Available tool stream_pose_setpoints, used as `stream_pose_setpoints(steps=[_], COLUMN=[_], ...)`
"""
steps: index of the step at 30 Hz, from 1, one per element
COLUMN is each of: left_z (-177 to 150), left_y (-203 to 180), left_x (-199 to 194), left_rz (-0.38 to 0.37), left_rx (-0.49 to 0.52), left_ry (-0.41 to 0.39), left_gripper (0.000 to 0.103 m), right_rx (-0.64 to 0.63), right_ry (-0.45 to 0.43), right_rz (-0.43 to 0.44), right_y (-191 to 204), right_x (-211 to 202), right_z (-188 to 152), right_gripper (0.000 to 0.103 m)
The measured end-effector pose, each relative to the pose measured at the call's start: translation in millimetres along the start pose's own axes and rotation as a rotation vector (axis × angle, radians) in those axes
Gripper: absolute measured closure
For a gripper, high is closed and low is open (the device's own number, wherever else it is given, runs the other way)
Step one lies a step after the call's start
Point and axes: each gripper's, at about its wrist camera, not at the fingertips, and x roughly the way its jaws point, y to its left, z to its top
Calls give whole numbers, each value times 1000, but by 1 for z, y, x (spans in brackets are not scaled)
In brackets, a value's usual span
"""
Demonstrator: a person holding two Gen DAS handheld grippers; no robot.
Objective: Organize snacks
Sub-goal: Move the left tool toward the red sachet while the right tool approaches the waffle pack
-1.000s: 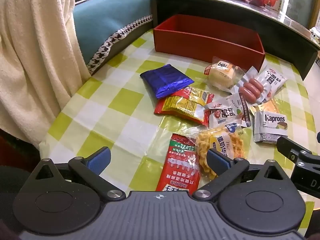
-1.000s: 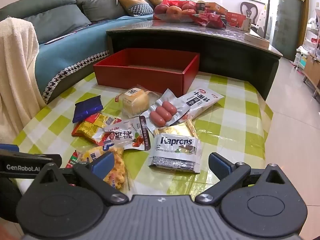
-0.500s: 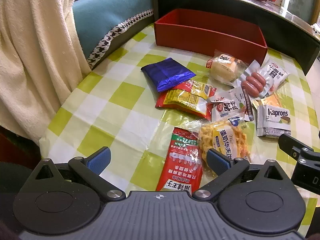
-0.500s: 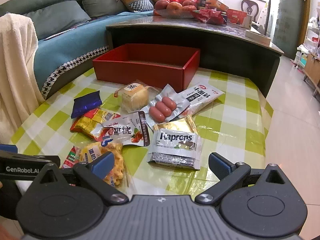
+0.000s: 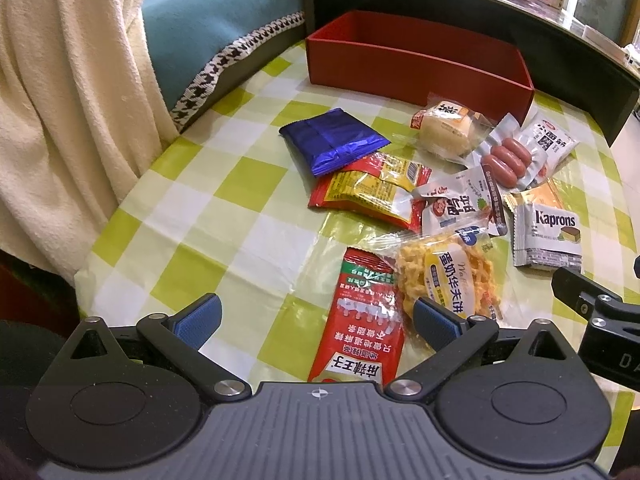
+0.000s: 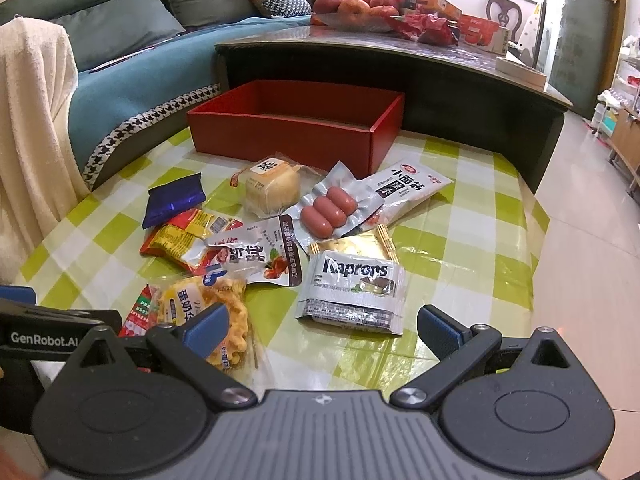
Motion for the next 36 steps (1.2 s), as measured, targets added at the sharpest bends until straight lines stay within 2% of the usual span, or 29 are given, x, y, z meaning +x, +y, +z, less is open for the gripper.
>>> stream_pose_setpoints(steps=[23,36], left_z=[-3,-8], left_y=[0,2], left_x=[3,14], left_rz=[-10,-7], left_rx=[12,23], left_ry=[18,66], left_gripper=[0,0], right_rx=[-11,-21], right_ry=[24,56], right_rz=[4,16], right_y=[2,4], right_x=[5,12], right_z=[-1,-1], right_gripper=[0,0])
